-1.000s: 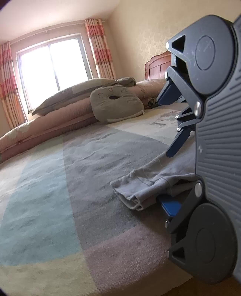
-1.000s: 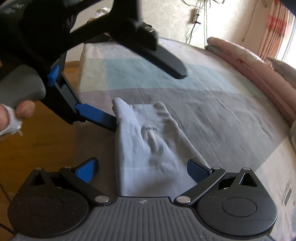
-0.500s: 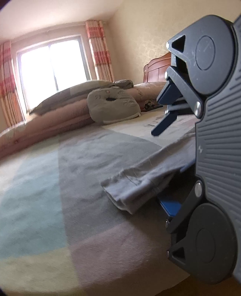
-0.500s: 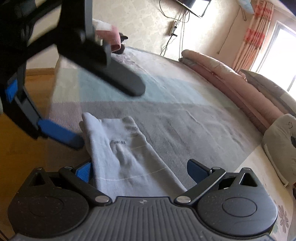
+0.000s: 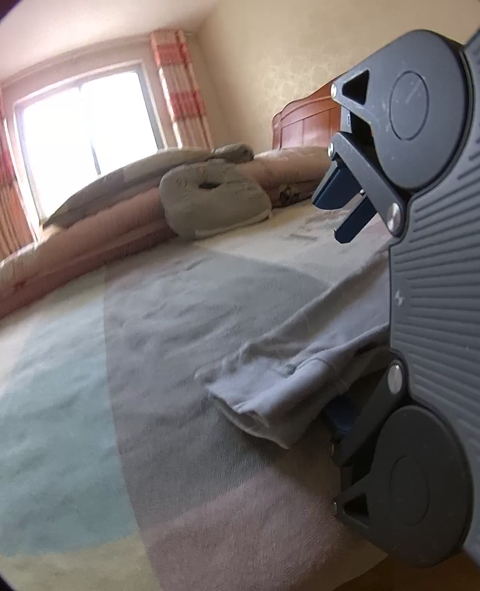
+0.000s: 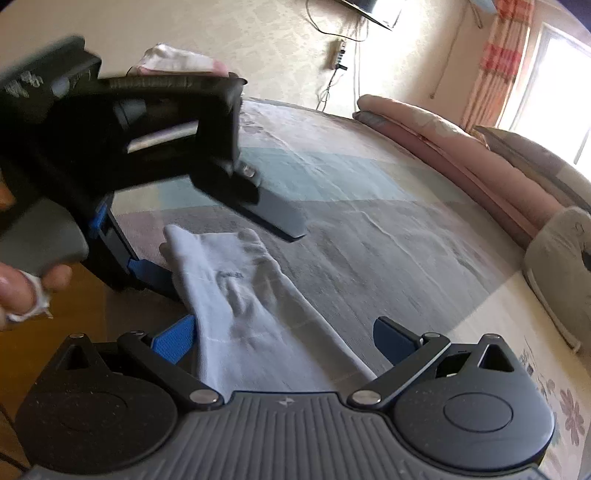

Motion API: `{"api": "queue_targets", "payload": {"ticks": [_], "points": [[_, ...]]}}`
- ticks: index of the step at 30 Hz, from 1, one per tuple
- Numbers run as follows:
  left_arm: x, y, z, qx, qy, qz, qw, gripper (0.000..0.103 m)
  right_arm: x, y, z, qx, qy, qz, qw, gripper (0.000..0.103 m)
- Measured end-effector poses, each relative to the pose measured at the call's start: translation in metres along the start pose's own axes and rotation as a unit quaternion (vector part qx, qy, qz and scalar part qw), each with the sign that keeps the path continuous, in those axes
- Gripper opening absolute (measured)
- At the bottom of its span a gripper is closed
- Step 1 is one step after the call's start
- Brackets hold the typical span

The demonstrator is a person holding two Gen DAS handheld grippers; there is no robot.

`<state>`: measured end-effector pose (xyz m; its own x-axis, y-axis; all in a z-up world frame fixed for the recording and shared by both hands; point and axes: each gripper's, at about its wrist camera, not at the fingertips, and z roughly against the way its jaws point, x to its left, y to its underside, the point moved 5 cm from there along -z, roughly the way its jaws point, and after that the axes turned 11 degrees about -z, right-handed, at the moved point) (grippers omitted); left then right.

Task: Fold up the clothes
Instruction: 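Grasp the folded grey pants with the left tool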

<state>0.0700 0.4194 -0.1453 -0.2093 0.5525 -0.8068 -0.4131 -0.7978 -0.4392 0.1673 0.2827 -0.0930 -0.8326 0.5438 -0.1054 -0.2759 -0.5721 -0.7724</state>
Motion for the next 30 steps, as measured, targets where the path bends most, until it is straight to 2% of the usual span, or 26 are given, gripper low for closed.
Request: {"api": "queue_targets", "payload": {"ticks": [2,5,7,9,13,16,20,22,25,28,30], "points": [[-0.003,0.006,0.0,-0.002,0.016,-0.006,0.9999,0.102,-0.009,0.003,0.008,0.001,0.002,-0.006,1.0,0.103],[-0.004,0.01,-0.006,0.014,0.002,-0.024,0.9996,0.102,-0.023,0.014,0.027,0.004,0.007,-0.024,1.0,0.103],[-0.006,0.004,-0.005,0.003,-0.018,-0.04,0.999,0.102,-0.036,0.02,0.037,0.01,0.009,-0.043,0.999,0.103],[0.0,0.0,-0.003,-0.018,-0.032,-0.024,0.999,0.102,-0.047,0.028,0.048,0.014,0.013,-0.062,0.998,0.103],[-0.004,0.002,-0.003,-0.026,0.02,-0.009,0.9994,0.102,-0.07,0.05,0.065,0.037,0.006,-0.108,0.993,0.103],[0.0,0.003,-0.006,-0.028,-0.001,-0.02,0.9994,0.102,-0.091,0.075,0.073,0.067,0.0,-0.15,0.986,0.103],[-0.004,0.002,-0.008,-0.037,-0.067,-0.06,0.9952,0.102,-0.113,0.103,0.078,0.089,0.007,-0.202,0.975,0.103],[-0.008,0.005,-0.012,-0.037,-0.088,-0.088,0.9915,0.098,-0.118,0.116,0.077,0.103,0.011,-0.226,0.969,0.103],[-0.01,0.009,-0.011,-0.048,-0.096,-0.119,0.9871,0.098,-0.12,0.126,0.079,0.097,0.022,-0.241,0.966,0.103],[-0.007,0.012,-0.005,-0.058,-0.102,-0.134,0.9841,0.086,-0.117,0.129,0.08,0.089,0.031,-0.248,0.964,0.103],[-0.004,0.013,0.0,-0.065,-0.103,-0.135,0.9832,0.074,-0.122,0.131,0.085,0.078,0.027,-0.27,0.959,0.103]]}}
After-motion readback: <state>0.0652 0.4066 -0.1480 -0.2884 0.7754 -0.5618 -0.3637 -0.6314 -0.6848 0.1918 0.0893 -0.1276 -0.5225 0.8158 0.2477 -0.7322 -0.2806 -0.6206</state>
